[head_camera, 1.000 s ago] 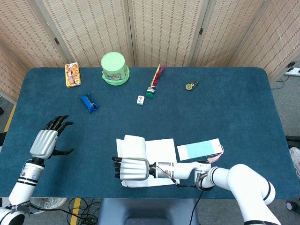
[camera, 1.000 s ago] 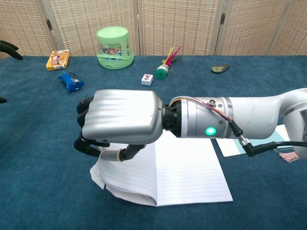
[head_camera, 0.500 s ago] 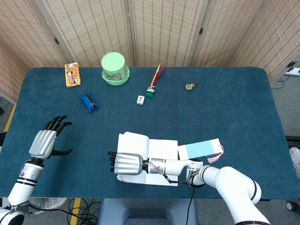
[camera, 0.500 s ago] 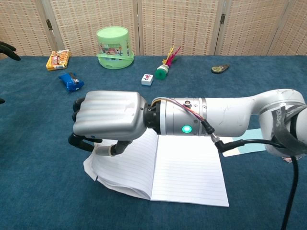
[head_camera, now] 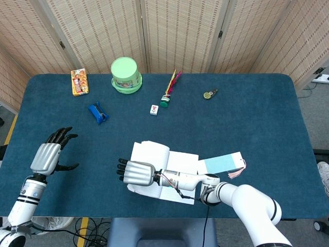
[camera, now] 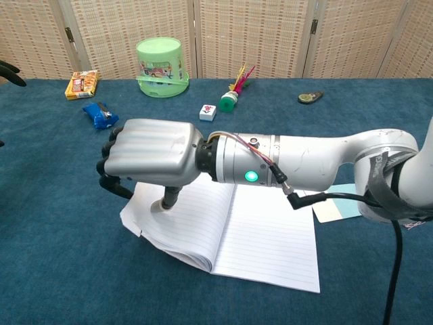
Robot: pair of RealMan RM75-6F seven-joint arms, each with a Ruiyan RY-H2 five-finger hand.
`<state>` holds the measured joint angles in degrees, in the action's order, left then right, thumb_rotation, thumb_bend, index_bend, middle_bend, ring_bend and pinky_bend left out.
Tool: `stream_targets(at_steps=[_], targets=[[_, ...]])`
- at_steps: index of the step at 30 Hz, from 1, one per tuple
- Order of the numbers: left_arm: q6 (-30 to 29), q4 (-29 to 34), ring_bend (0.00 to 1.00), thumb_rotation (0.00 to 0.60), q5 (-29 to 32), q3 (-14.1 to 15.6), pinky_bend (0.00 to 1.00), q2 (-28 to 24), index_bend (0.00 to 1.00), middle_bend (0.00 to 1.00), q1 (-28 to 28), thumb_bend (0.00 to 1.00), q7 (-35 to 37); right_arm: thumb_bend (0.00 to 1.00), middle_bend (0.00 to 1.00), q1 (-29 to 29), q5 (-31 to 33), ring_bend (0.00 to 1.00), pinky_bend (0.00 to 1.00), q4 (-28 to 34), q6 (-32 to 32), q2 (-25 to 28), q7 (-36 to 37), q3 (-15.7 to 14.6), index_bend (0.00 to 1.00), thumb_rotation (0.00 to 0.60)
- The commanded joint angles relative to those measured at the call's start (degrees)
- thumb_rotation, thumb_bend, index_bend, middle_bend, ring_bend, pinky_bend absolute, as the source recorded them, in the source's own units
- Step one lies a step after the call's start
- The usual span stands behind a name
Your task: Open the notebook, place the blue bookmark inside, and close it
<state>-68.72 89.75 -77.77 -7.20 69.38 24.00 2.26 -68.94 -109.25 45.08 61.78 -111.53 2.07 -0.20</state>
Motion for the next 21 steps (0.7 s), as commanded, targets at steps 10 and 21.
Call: stream_targets(at_steps=[10, 21], targets=[[-0.36, 0.45, 0.06, 0.6, -0.02, -0.29, 0.15, -0.64, 0.22, 0.09, -0.15, 0.13, -0.13, 0.0, 0.1, 3.22, 5.31, 0.09, 0.16, 6.69, 1.79, 4.03, -4.98, 3.02, 0.0, 0.6], [-0.91, 0.99, 0.06, 0.6, -0.17, -0.93, 0.15, -1.7, 0.22, 0.09, -0.07, 0.13, -0.44, 0.04, 0.21, 16.39, 13.99, 0.12, 0.16, 29.69, 3.94, 23.86, -15.6, 0.38, 0.01, 0.6]])
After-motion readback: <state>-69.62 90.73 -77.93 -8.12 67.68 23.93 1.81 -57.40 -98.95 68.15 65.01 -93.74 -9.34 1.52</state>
